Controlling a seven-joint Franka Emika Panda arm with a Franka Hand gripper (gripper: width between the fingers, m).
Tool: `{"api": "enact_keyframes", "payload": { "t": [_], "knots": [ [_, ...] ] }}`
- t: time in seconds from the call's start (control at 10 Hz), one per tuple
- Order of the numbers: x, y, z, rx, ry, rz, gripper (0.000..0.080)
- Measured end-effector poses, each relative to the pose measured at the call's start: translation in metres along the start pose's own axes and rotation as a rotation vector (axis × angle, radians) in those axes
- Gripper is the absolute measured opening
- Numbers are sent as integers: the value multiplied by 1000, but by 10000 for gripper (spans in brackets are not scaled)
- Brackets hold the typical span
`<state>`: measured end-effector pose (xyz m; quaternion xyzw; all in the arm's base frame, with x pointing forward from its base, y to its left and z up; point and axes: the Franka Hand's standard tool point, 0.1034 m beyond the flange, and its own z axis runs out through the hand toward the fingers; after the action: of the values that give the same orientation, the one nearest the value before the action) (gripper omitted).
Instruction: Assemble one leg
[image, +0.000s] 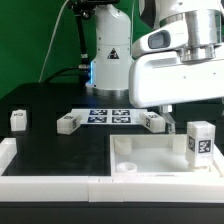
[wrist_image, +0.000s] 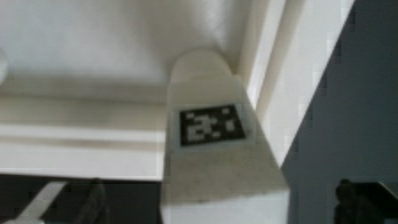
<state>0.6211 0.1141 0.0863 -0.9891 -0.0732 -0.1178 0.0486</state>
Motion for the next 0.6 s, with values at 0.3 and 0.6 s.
{"api": "enact_keyframes", "payload": {
  "t": [0.3,0.6],
  "knots": [
    [-8,-1,2,4,-66,3,649],
    [-8,-1,2,4,-66,3,649]
  ]
}}
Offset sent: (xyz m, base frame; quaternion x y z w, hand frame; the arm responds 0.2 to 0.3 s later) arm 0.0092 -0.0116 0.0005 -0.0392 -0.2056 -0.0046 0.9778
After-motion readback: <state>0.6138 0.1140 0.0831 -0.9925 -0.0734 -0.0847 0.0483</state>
